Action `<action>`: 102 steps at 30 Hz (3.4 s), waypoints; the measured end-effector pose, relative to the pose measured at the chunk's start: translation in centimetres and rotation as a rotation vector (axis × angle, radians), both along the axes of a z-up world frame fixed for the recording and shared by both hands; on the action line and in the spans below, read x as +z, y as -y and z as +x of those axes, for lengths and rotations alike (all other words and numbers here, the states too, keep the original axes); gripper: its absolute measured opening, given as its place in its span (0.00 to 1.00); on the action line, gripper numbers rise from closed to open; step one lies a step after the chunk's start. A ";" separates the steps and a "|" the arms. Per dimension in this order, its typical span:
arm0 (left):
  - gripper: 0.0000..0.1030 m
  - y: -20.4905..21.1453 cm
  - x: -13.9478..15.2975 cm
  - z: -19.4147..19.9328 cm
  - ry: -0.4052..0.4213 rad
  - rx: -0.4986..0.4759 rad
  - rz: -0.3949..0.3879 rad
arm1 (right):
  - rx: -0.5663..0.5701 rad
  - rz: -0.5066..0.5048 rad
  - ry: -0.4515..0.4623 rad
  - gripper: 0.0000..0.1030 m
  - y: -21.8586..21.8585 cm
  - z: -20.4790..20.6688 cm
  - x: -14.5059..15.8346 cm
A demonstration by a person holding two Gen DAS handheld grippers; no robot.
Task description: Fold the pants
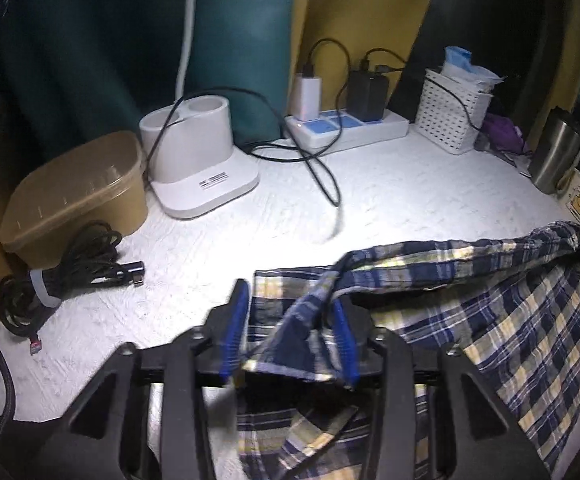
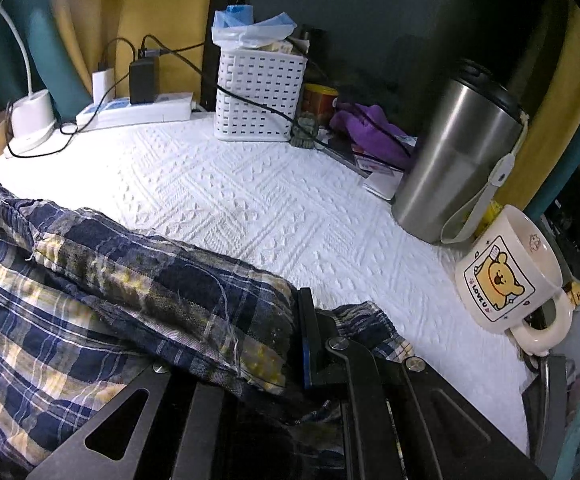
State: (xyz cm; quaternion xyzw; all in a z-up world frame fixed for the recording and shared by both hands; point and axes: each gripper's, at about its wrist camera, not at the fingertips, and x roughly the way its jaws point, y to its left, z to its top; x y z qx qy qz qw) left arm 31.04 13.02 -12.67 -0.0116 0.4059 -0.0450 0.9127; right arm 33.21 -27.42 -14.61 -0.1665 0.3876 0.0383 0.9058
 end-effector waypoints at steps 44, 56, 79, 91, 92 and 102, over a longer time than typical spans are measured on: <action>0.66 -1.6 0.9 -8.1 0.029 0.008 -0.074 | 0.068 0.147 0.023 0.69 -3.8 -6.7 6.4; 0.19 -3.1 -1.1 -5.4 -0.025 0.021 -0.100 | 0.152 0.215 -0.129 0.68 -11.2 -0.2 2.5; 0.20 -3.0 1.5 -9.4 0.007 0.104 -0.169 | 0.018 0.224 -0.112 0.69 -5.8 -3.9 3.6; 0.52 4.8 2.3 -15.3 0.019 -0.098 -0.208 | 0.010 0.232 -0.091 0.73 -3.3 -11.5 3.5; 0.53 5.6 2.3 -15.7 0.018 -0.122 -0.208 | 0.005 0.235 -0.086 0.80 -2.9 -12.0 3.5; 0.61 12.2 2.3 -18.4 0.011 -0.301 -0.149 | -0.064 0.258 -0.066 0.82 1.5 -15.4 3.1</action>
